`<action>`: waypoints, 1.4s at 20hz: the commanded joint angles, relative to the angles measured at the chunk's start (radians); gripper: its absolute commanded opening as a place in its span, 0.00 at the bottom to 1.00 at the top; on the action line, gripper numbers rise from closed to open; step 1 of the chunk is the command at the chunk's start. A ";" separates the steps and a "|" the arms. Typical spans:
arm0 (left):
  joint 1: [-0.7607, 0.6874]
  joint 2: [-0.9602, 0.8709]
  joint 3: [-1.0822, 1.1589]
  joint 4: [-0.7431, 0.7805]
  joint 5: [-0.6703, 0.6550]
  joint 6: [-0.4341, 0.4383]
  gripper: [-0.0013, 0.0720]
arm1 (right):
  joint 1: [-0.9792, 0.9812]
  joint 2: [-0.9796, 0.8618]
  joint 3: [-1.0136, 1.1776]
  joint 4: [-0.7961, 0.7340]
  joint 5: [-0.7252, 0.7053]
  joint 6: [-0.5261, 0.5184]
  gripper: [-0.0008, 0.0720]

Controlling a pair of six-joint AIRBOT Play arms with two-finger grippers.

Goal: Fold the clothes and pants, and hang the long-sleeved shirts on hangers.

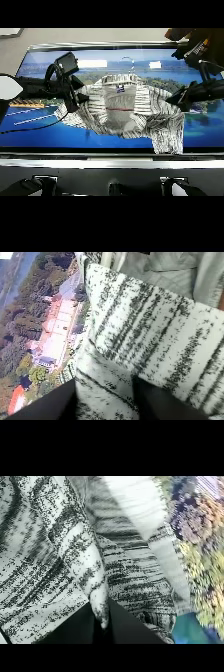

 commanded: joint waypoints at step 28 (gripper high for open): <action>0.014 0.016 0.001 0.006 0.301 -0.735 0.76 | -0.001 0.146 0.473 -1.436 -0.109 1.360 0.06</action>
